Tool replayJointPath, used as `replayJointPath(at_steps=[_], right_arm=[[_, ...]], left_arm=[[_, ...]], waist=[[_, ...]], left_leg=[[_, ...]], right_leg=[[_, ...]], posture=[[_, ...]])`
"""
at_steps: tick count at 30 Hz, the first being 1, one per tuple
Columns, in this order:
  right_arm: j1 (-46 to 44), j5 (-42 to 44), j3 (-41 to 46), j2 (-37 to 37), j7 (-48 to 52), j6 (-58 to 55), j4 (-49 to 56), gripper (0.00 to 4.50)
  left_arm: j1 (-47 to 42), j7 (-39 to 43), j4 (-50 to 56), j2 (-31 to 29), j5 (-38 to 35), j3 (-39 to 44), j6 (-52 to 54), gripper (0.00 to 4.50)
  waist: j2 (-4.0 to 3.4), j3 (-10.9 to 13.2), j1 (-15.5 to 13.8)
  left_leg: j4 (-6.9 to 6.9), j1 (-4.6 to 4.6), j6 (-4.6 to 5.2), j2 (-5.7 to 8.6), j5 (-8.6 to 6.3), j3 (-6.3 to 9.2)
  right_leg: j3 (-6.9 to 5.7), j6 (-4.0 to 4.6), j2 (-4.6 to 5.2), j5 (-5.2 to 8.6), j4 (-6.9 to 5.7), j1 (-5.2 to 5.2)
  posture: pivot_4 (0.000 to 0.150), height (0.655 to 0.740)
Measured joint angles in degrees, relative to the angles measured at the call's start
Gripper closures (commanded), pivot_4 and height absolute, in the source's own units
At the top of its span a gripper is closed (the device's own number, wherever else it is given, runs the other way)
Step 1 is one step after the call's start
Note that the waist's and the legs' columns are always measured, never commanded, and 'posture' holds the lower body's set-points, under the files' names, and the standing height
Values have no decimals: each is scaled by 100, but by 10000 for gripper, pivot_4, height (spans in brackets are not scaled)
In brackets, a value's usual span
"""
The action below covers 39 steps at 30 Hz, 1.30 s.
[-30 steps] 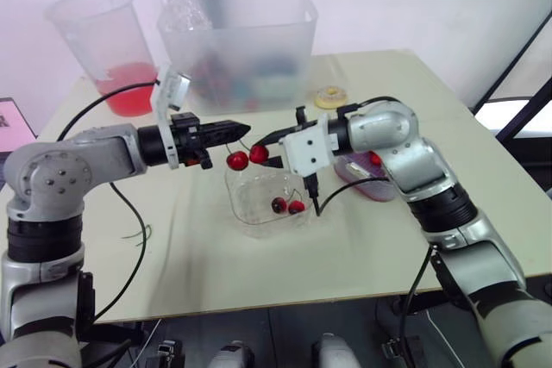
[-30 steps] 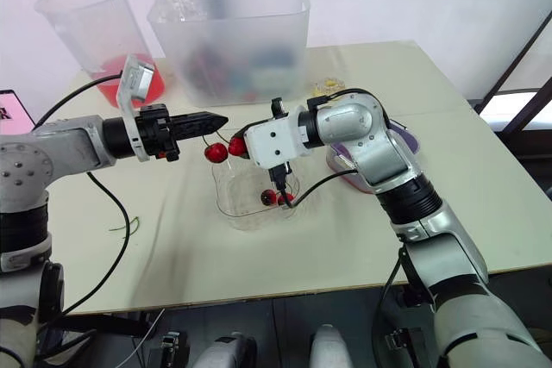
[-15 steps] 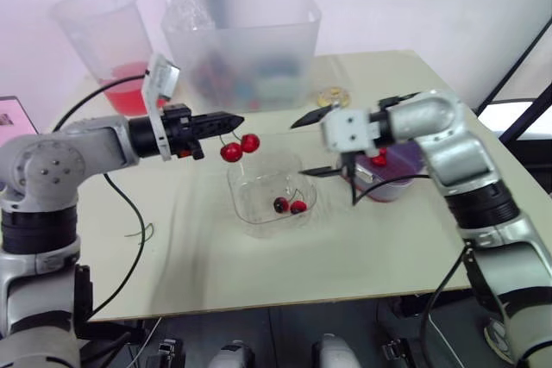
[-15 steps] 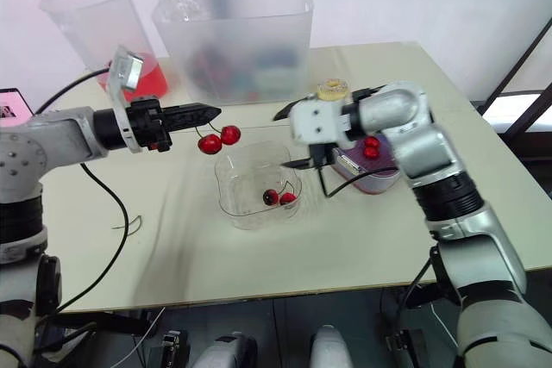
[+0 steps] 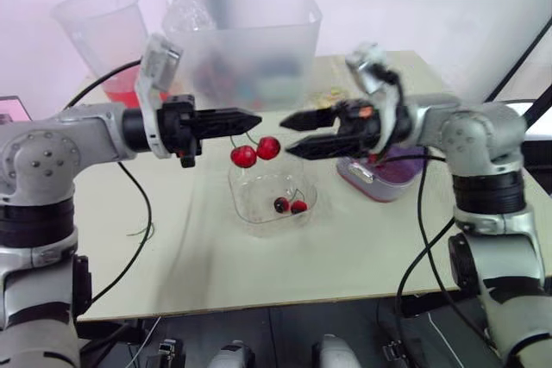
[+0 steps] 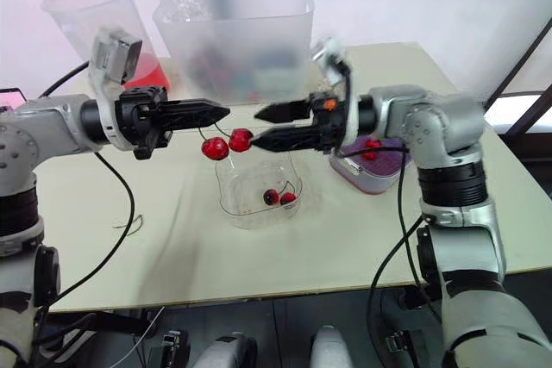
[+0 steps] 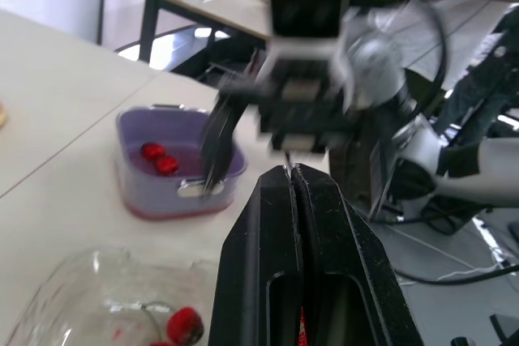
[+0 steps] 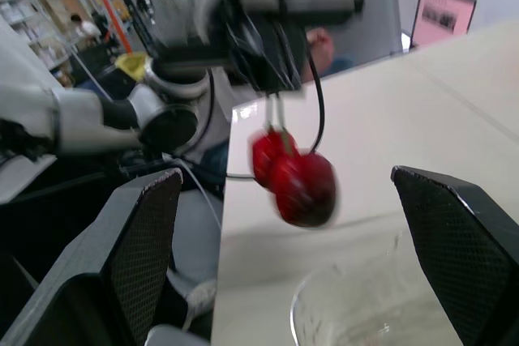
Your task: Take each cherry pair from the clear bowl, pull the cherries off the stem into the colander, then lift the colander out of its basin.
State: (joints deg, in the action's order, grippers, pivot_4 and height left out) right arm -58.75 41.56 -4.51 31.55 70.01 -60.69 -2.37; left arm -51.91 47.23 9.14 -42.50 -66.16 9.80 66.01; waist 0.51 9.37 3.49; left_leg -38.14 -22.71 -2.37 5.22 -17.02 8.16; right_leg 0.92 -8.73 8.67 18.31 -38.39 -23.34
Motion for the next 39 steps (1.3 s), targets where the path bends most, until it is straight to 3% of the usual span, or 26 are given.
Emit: replayJointPath(at_steps=[13, 17, 28, 31, 33, 39], right_arm=[[33, 140, -6, -215, -148, 196, 49, 538], [34, 308, 96, -212, -161, 51, 49, 13295], [57, 349, 76, -212, -228, 34, 130, 13295], [57, 348, 75, -214, -239, 54, 128, 21826], [57, 345, 75, -224, -262, 92, 120, 30875], [57, 344, 52, -229, -272, 102, 118, 30875]], left_arm=[[-15, -20, 36, 76, -4, -13, 11, 45000], [-14, -27, 54, 80, 26, -14, 11, 45000], [-12, -120, 55, 117, 51, -13, 11, 45000], [-11, -121, 55, 125, 51, -13, 11, 45000], [-8, -121, 57, 126, 51, -13, 10, 45000], [16, -122, 74, 126, 49, -11, 10, 45000]], waist=[[0, 0, 43], [0, 0, 47], [0, 0, 46], [0, 0, 45], [0, 0, 46], [0, 0, 45]], left_leg=[[1, -5, 0, -1, 0, 3], [2, -5, 0, -1, 0, 3], [1, -5, 0, -1, 0, 3], [2, -5, 0, -1, 0, 3], [1, -5, 0, -1, 0, 3], [1, -5, 0, -1, 0, 3]], right_leg=[[-2, 0, -1, 0, -2, -7], [-2, 0, -1, 0, -2, -7], [-2, 0, -1, 0, -2, -7], [-2, 0, -1, 0, -2, -7], [-2, 0, -1, 0, -2, -7], [-2, 0, -1, 0, -2, -7]], posture=[[1500, 7400], [1500, 7400], [1500, 7400], [1500, 7400], [1500, 7400], [1500, 7400]])
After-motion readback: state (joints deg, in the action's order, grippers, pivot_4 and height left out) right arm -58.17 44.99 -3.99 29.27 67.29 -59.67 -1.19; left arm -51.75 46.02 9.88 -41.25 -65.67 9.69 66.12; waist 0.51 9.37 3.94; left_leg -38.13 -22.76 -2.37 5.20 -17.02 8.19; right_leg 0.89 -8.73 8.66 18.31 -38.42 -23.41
